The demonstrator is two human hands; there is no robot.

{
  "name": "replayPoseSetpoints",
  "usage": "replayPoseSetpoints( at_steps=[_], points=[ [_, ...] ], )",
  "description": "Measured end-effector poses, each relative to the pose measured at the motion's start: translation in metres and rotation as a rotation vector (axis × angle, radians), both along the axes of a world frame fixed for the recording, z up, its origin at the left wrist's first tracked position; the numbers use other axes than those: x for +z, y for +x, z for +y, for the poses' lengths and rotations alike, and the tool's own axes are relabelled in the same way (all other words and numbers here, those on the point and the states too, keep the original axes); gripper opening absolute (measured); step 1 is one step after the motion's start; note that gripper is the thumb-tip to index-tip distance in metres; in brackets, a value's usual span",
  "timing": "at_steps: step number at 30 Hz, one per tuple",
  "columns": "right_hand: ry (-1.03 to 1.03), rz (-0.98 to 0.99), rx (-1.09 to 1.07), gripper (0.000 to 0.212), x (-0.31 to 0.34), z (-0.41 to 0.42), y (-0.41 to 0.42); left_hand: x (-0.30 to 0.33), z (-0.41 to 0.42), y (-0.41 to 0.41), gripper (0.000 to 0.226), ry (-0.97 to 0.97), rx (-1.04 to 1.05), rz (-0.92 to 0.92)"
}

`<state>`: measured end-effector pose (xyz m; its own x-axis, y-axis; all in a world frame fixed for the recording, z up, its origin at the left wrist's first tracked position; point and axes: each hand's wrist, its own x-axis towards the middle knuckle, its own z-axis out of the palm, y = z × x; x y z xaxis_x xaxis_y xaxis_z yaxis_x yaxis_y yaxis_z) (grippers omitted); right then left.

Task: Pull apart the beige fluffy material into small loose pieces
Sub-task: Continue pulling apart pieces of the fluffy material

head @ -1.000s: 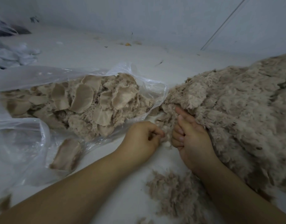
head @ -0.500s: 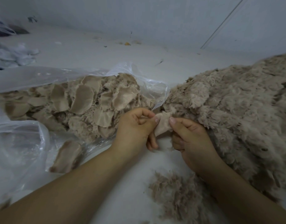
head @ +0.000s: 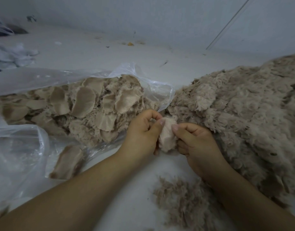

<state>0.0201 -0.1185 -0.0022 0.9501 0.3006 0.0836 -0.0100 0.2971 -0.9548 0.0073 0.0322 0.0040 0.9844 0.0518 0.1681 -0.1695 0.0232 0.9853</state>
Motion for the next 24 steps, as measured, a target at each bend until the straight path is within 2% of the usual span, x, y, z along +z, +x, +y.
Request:
replayPoseSetpoints(
  at_steps=[5, 9, 13, 15, 16, 18, 21, 22, 24],
  points=[
    [-0.116, -0.095, 0.033, 0.021, -0.006, 0.0, 0.003, 0.004, -0.001, 0.003, 0.024, 0.014, -0.078, 0.079],
    [-0.219, -0.13, 0.001, 0.015, -0.008, 0.002, 0.004, 0.004, 0.001, 0.006, 0.023, 0.038, -0.07, 0.058],
    [-0.109, -0.017, 0.005, 0.024, -0.004, 0.001, 0.003, 0.004, 0.003, 0.008, 0.025, -0.12, 0.125, 0.024],
    [-0.039, 0.065, -0.025, 0.019, -0.002, 0.0, 0.004, 0.007, 0.006, 0.007, 0.033, -0.086, 0.15, -0.014],
    [-0.009, 0.099, -0.043, 0.018, -0.001, 0.0, 0.006, 0.007, 0.009, 0.005, 0.036, -0.029, 0.119, -0.03],
    [0.032, 0.146, -0.082, 0.03, -0.002, 0.0, 0.007, 0.007, 0.016, 0.002, 0.037, 0.159, -0.049, -0.02],
    [0.064, 0.154, -0.105, 0.023, 0.0, 0.0, 0.005, 0.015, 0.027, -0.005, 0.036, 0.535, -0.551, 0.091],
    [0.078, 0.143, -0.09, 0.028, 0.001, 0.002, 0.005, 0.018, 0.029, -0.007, 0.035, 0.597, -0.664, 0.106],
    [0.073, 0.122, -0.074, 0.034, 0.002, 0.002, 0.005, 0.023, 0.032, -0.009, 0.031, 0.583, -0.72, 0.123]
  ],
)
